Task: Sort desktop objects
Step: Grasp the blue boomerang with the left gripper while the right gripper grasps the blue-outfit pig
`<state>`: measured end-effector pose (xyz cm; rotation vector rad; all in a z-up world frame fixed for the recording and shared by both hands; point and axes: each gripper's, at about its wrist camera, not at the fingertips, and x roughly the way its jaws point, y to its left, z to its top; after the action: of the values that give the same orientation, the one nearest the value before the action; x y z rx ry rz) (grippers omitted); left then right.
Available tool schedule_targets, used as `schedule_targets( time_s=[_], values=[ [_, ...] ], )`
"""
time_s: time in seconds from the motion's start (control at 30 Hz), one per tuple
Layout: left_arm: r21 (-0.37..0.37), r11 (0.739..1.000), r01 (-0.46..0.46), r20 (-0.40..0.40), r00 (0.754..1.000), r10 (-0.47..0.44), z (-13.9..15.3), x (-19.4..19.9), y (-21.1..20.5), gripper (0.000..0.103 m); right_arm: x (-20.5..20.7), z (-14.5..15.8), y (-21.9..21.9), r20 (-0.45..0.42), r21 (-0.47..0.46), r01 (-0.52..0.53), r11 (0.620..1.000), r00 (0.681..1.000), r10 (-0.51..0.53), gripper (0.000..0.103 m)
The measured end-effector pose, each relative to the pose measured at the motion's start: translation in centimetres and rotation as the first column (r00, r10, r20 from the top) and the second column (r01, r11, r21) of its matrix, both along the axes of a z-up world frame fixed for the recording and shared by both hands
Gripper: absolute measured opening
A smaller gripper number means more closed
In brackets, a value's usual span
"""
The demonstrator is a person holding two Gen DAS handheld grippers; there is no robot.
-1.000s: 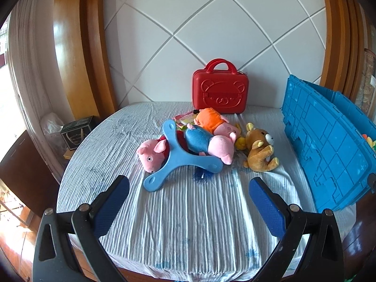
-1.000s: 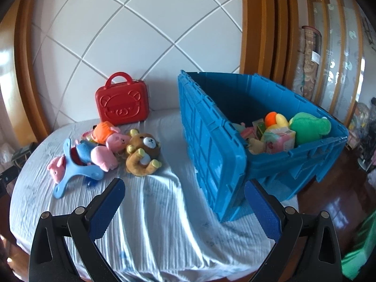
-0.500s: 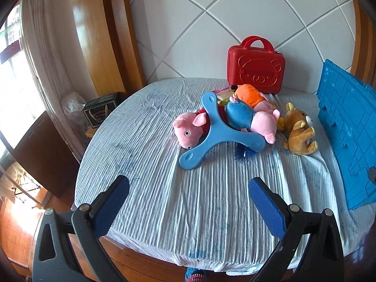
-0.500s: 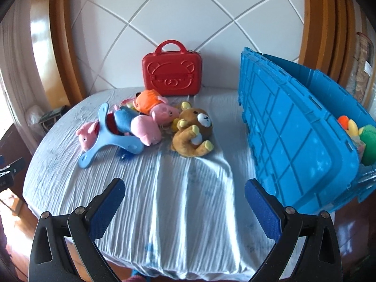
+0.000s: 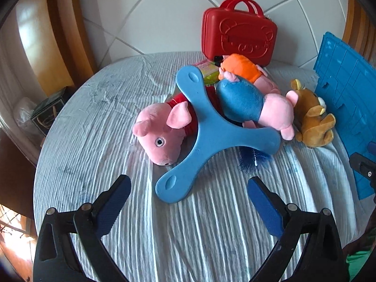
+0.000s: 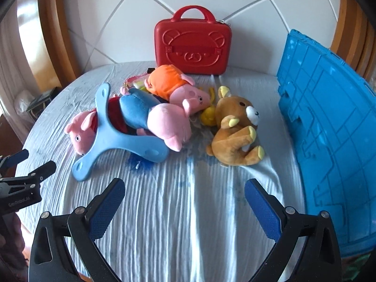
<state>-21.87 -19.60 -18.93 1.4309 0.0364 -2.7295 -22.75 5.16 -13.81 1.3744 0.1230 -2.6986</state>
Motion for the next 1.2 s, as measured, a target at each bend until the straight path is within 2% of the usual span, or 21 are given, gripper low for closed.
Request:
schedule_targets(
  time_s=[0.27, 0.53, 0.57, 0.6, 0.63, 0.67, 0.77, 0.87, 1.0, 1.13, 1.2],
  values=[
    [0.019, 0.999, 0.029, 0.083, 0.996, -0.031, -6.3, -4.8, 0.7, 0.098, -5.5, -5.1, -0.3, 0.071, -0.009, 0.031, 0.999, 0.997, -0.030, 0.103],
    [0.000, 0.999, 0.040, 0.112, 0.993, -0.040, -10.0, -10.2, 1.9, 0.098, -8.0, -7.3, 0.0, 0.100, -0.003, 0.009, 1.000, 0.995, -0.009, 0.103],
    [-0.003, 0.999, 0.041, 0.117, 0.992, -0.040, -10.3, -10.8, 2.1, 0.095, -8.2, -7.6, 0.0, 0.105, 0.001, 0.010, 1.000, 0.994, -0.010, 0.103],
    [-0.007, 0.999, 0.045, 0.114, 0.993, -0.044, -10.5, -11.2, 2.3, 0.092, -8.5, -7.8, 0.1, 0.111, 0.002, 0.011, 1.000, 0.994, -0.011, 0.103],
    [-0.009, 0.999, 0.053, 0.117, 0.992, -0.052, -10.6, -11.5, 2.5, 0.068, -8.8, -8.1, 0.1, 0.119, 0.001, 0.012, 1.000, 0.993, -0.012, 0.103],
    [-0.018, 0.998, 0.059, 0.130, 0.990, -0.056, -10.6, -11.7, 2.7, 0.056, -9.0, -8.4, 0.2, 0.126, 0.001, 0.014, 1.000, 0.992, -0.014, 0.103],
    [-0.082, 0.995, 0.052, 0.087, 0.995, -0.045, -9.4, -10.8, 2.7, 0.045, -9.4, -8.5, 0.2, 0.135, -0.005, 0.014, 1.000, 0.991, -0.014, 0.103],
    [-0.147, 0.989, -0.017, 0.027, 0.999, 0.021, -7.5, -9.1, 1.6, 0.044, -9.8, -8.3, -0.2, 0.132, -0.026, 0.004, 1.000, 0.991, 0.000, 0.103],
    [-0.149, 0.983, -0.105, -0.017, 0.995, 0.103, -5.8, -8.4, -1.0, 0.042, -10.7, -8.5, -1.3, 0.126, -0.039, -0.019, 0.999, 0.992, 0.023, 0.103],
    [-0.099, 0.991, -0.092, 0.052, 0.994, 0.097, -7.2, -10.4, -2.3, 0.042, -11.9, -7.7, -3.1, 0.082, -0.025, -0.064, 0.998, 0.994, 0.066, 0.103],
    [-0.096, 0.991, -0.097, 0.056, 0.993, 0.103, -7.6, -10.7, -2.3, 0.047, -12.7, -7.1, -4.1, 0.069, -0.002, -0.101, 0.995, 0.992, 0.101, 0.103]
  ],
)
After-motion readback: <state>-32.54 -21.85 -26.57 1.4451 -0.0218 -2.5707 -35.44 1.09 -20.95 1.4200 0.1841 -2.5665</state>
